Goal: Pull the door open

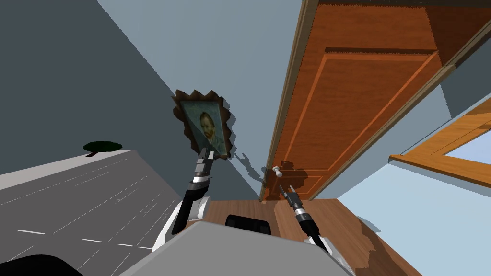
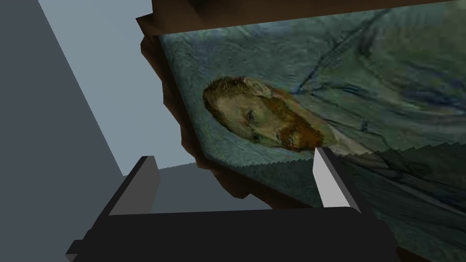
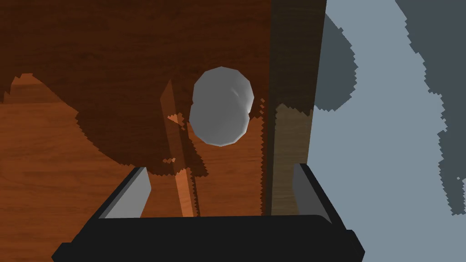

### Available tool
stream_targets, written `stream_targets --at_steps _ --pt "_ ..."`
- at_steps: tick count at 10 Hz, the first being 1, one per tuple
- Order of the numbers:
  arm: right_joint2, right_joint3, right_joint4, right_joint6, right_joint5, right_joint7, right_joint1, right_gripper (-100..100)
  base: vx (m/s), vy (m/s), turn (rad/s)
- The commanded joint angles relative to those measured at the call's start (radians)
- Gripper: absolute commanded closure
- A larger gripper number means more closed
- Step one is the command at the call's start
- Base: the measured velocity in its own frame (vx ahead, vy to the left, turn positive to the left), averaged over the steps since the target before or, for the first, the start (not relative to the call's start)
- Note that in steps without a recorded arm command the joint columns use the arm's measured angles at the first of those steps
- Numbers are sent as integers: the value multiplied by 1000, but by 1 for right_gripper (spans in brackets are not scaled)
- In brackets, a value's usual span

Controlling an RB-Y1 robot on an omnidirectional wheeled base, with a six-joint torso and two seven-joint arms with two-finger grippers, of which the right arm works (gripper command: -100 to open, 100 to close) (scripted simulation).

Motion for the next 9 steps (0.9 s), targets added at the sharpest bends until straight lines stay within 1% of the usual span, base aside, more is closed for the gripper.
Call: stream_targets --at_steps 1,2,3,5,7,8,9 --pt "-10 3 -7 -4 3 -8 4 -100 -215 -45 -31" --pt "-5 3 -13 2 3 -7 7 -100 -95 -20 -7" --pt "-2 -14 4 7 -12 10 -7 -100 72 3 204" --pt "4 -39 30 15 -35 39 -29 -100 181 10 254" --pt "10 -63 56 22 -56 66 -49 -100 205 -45 188" --pt "12 -71 64 25 -63 74 -56 -100 167 -68 163" --pt "10 -66 56 24 -58 66 -50 -100 69 -28 1"
